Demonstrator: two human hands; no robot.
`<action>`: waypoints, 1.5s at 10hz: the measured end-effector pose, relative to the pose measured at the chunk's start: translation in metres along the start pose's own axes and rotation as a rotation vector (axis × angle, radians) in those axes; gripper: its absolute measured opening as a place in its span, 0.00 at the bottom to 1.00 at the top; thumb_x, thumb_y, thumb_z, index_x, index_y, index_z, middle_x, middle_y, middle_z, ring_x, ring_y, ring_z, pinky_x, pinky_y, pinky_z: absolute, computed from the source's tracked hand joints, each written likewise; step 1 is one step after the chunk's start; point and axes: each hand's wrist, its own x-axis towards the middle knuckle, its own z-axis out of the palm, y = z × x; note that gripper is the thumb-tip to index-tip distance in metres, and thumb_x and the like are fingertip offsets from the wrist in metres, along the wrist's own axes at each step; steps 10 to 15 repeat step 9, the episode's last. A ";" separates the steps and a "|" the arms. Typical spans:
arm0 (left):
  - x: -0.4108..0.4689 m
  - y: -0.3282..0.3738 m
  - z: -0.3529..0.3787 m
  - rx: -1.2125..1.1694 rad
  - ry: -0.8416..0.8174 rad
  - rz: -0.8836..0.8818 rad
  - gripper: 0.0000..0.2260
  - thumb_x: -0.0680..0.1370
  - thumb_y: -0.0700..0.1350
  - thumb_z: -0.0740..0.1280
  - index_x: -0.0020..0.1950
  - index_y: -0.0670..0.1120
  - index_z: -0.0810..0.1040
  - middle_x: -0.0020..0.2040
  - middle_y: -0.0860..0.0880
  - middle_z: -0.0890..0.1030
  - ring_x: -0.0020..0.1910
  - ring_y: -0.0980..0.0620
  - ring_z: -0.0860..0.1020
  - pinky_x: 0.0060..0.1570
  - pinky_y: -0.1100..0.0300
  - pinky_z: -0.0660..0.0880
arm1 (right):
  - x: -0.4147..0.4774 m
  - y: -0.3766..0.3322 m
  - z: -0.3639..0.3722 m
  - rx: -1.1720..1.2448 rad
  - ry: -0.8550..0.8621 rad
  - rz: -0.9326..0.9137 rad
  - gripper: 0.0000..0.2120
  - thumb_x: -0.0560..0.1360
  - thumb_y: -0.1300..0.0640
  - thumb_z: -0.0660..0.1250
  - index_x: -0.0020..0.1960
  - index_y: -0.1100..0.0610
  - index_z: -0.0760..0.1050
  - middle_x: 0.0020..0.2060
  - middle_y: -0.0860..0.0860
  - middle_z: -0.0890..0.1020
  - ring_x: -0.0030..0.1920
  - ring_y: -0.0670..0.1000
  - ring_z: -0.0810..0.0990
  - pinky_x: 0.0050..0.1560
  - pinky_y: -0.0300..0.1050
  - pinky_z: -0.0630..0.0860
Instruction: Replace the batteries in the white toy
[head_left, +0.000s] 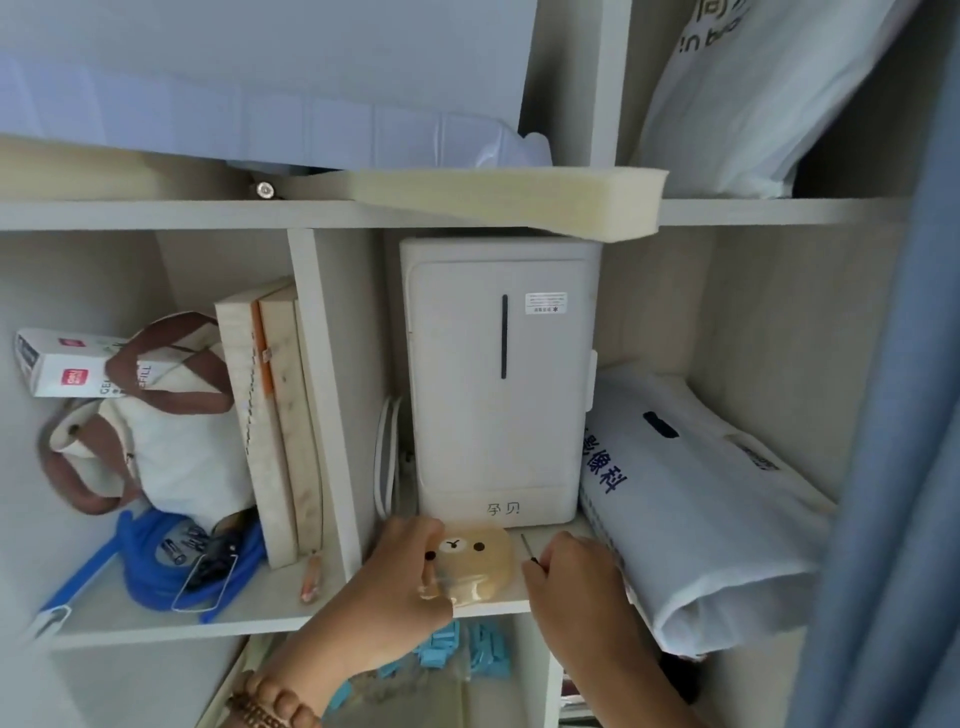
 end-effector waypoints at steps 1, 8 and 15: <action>0.001 0.001 -0.001 -0.004 -0.025 -0.021 0.28 0.74 0.45 0.68 0.70 0.59 0.61 0.62 0.58 0.61 0.50 0.63 0.71 0.34 0.75 0.70 | -0.001 0.000 0.000 0.009 0.007 -0.001 0.10 0.80 0.52 0.63 0.48 0.58 0.77 0.47 0.51 0.81 0.50 0.53 0.81 0.42 0.42 0.68; -0.060 0.031 -0.019 0.195 0.436 0.218 0.19 0.77 0.48 0.68 0.67 0.58 0.70 0.56 0.65 0.69 0.55 0.66 0.73 0.53 0.67 0.73 | -0.043 -0.013 -0.041 0.056 0.164 -0.217 0.10 0.82 0.46 0.58 0.56 0.51 0.72 0.53 0.48 0.77 0.51 0.50 0.81 0.45 0.43 0.73; -0.078 0.030 -0.021 0.202 0.495 0.185 0.14 0.78 0.49 0.66 0.63 0.58 0.73 0.50 0.65 0.73 0.48 0.66 0.75 0.46 0.66 0.75 | -0.049 -0.012 -0.043 0.034 0.226 -0.273 0.12 0.81 0.44 0.58 0.54 0.51 0.74 0.49 0.47 0.79 0.48 0.49 0.78 0.40 0.40 0.68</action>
